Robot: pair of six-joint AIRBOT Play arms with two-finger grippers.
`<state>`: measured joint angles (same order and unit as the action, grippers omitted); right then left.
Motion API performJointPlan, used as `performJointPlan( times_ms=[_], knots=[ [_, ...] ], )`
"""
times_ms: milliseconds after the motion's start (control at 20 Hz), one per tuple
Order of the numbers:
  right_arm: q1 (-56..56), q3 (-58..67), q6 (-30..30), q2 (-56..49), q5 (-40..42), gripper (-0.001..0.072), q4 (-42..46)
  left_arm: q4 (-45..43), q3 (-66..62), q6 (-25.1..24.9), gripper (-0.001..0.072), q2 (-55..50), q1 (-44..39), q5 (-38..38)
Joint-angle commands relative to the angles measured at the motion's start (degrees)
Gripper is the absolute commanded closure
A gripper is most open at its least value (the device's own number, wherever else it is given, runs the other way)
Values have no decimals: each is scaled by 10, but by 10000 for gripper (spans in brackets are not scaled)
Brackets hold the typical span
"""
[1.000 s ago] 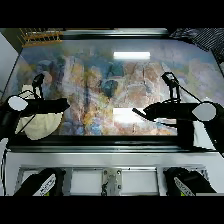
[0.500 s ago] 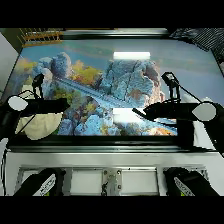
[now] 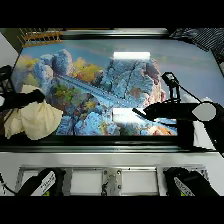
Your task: Fold the clothes and pants, and hang the long-sleeved shirts on hangers.
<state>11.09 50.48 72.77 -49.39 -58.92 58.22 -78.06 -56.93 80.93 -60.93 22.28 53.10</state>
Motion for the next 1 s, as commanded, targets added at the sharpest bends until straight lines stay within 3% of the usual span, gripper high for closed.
performJointPlan(
  times_ms=[0, 250, 600, 700, 800, 950],
  knots=[
    [1, 0, 0, 0, 0, 696, 0, -36, -15, 13, 0, -58, 122, -11],
    [0, 0, 0, 0, 0, 696, 0, 12, -14, 13, 0, -173, 195, -13],
    [0, 0, 0, 0, 0, 696, 0, 16, -14, 14, 2, -236, 190, 2],
    [0, 0, 0, 0, 0, 696, 0, 17, -13, 14, 324, -236, 177, 14],
    [0, 0, 0, 0, 0, 696, 0, 29, -13, 13, 708, -233, 155, 31],
    [0, 0, 0, 0, 0, 696, 0, 134, -13, -16, 704, -195, 106, 47]
  ],
)
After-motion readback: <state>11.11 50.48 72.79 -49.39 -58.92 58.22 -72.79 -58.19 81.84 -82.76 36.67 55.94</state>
